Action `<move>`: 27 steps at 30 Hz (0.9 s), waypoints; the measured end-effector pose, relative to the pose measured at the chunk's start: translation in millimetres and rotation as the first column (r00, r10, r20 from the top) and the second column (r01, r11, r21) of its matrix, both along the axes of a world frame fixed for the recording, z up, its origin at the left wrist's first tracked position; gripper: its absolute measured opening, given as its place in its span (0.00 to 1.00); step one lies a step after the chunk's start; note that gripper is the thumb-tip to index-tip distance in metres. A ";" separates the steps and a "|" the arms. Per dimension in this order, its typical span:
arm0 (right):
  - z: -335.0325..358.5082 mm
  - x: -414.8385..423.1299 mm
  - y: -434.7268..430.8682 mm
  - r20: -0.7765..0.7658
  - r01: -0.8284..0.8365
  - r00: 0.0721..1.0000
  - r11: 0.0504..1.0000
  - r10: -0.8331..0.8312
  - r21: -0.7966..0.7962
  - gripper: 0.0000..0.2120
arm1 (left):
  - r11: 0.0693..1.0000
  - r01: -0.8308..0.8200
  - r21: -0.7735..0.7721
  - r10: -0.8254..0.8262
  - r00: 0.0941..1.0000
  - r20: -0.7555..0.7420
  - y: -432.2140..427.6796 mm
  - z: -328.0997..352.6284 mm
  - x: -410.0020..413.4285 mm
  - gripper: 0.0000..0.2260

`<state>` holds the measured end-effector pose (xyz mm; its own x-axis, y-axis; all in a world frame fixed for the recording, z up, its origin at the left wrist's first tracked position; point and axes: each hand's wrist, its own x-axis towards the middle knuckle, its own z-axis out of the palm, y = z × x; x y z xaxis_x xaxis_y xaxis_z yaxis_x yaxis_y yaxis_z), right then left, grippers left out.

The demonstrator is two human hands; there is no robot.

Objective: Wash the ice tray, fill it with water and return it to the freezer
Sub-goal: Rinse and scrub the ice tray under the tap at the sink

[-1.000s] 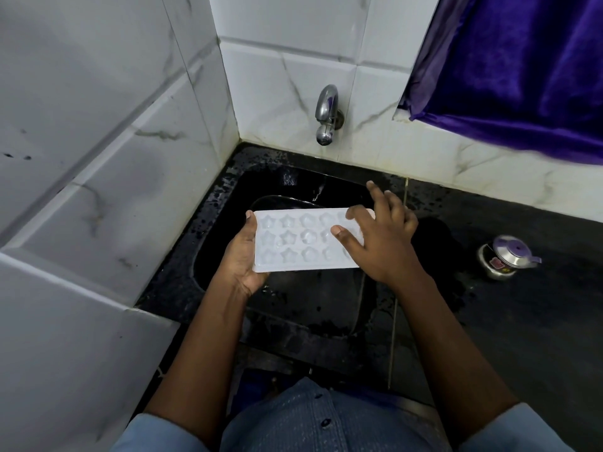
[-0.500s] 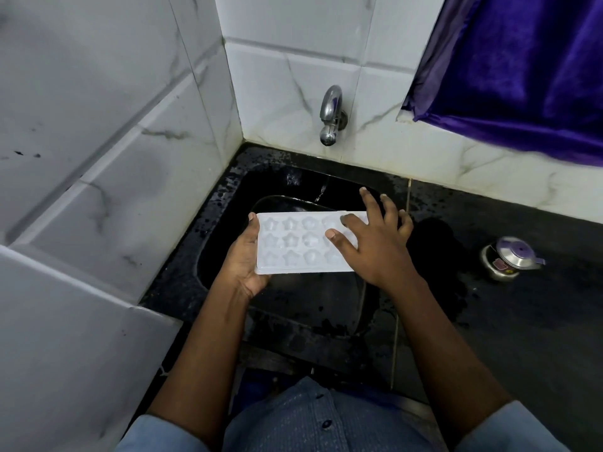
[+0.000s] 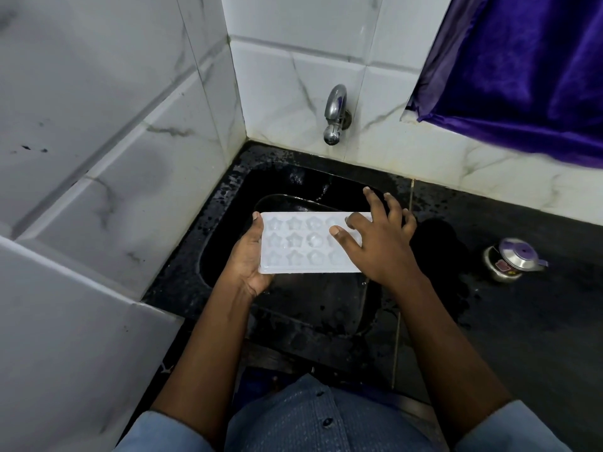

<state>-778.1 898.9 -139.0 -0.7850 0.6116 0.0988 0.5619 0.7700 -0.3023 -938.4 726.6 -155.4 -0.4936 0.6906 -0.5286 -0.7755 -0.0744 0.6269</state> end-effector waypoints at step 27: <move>1.6 2.4 7.3 -0.003 0.005 1.000 0.998 -0.005 -0.063 0.25 | 1.000 0.005 -0.016 -0.006 1.000 -0.029 8.9 0.1 -0.4 0.30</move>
<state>-775.7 906.2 -137.3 -0.7815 0.6208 0.0620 0.5649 0.7463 -0.3520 -938.8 735.5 -155.3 -0.5049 0.6850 -0.5252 -0.7576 -0.0600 0.6500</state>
